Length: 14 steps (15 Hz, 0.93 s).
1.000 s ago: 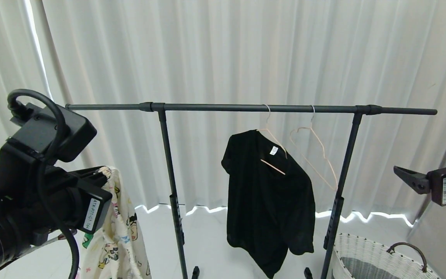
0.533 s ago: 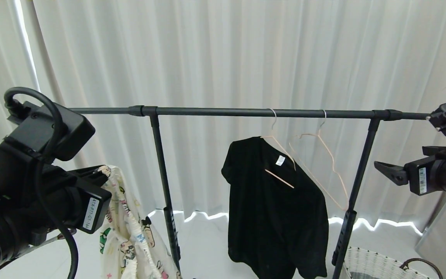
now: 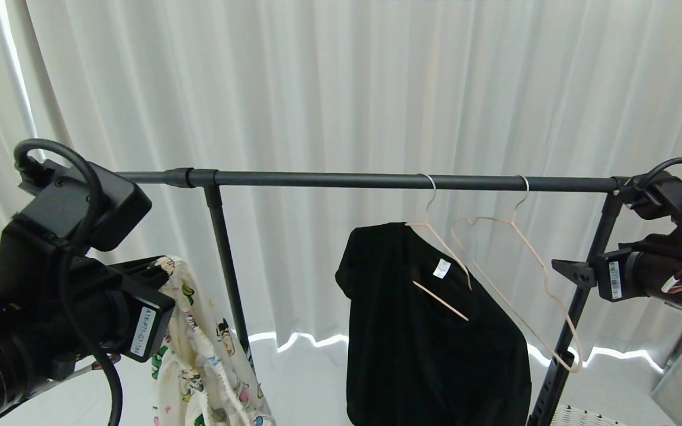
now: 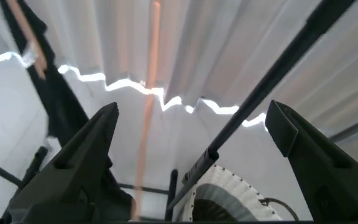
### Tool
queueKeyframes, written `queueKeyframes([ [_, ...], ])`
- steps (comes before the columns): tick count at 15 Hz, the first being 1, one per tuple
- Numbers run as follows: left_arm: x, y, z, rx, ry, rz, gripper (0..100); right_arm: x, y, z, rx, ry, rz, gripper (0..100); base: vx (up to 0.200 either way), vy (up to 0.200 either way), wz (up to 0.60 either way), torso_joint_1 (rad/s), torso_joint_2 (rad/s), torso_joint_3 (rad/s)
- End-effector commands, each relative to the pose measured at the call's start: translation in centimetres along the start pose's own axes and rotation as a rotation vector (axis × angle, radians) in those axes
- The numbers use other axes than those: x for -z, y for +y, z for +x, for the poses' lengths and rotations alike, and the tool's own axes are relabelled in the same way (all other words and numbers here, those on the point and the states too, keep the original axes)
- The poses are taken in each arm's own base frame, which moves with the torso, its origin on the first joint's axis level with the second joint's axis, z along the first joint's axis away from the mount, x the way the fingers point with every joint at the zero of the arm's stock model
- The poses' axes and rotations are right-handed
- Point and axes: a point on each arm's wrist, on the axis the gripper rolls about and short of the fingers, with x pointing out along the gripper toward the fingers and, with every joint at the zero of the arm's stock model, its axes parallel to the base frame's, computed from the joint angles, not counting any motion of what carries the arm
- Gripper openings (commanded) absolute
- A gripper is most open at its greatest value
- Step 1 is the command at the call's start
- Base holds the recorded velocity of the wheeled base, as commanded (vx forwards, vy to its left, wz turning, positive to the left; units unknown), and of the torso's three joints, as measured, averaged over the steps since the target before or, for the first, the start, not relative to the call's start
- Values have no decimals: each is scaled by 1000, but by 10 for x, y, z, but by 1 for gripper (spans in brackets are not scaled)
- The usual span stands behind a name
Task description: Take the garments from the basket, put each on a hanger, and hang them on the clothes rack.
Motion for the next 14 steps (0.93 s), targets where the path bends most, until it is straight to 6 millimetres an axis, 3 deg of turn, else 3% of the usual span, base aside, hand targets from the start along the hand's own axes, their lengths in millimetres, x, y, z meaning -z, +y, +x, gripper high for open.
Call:
queueKeyframes([
  [1, -1, -1, -1, 6, -14, -4, 0, -5, 2, 14, -14, 21, 31, 100, 0, 0, 0, 0, 0, 0],
  [3, 1, -3, 1, 5, -24, -9, 0, -15, 6, 28, -27, 31, 61, 100, 0, 0, 0, 0, 0, 0],
  [7, 5, -5, 2, 7, -29, -6, 0, -14, 13, 51, -28, 153, 91, 100, 0, 0, 0, 0, 0, 0],
  [9, 4, -4, 0, 3, -45, -17, 0, -10, 17, 70, -21, 197, 133, 100, 0, 0, 0, 0, 0, 0],
  [14, 3, 2, -7, -2, -76, -26, 0, 5, 21, 92, -25, 268, 140, 100, 0, 0, 0, 0, 0, 0],
])
